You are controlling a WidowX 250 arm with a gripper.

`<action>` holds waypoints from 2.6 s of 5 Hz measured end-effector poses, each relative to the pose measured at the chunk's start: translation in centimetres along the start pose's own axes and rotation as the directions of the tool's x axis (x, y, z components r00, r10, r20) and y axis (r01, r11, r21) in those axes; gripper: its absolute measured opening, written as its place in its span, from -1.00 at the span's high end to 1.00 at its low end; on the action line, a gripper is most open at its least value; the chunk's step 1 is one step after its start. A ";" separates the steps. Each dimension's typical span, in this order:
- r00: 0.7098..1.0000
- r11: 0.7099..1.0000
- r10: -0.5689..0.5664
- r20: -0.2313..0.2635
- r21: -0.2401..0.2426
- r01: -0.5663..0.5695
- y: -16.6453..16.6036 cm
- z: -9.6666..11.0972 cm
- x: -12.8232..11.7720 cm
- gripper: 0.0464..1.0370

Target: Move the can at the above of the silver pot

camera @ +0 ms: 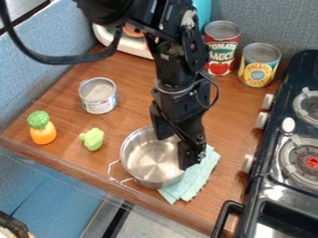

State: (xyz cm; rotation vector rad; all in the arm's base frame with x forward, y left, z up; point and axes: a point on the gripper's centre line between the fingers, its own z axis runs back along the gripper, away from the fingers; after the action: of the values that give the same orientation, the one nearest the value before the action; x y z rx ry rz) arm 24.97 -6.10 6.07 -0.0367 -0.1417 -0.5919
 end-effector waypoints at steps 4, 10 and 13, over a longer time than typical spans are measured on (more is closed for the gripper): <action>0.963 0.960 0.268 0.008 0.084 -0.267 10.9 2.4 -4.6 -0.93; 0.876 0.867 0.473 -0.092 0.226 -0.444 29.2 -3.5 -10.8 -0.93; 0.883 0.896 0.433 -0.182 0.198 -0.398 24.6 -5.7 -6.6 -0.93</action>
State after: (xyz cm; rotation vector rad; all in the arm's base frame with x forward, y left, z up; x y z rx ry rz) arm 33.97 17.58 -0.34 0.1481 0.0400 -0.1472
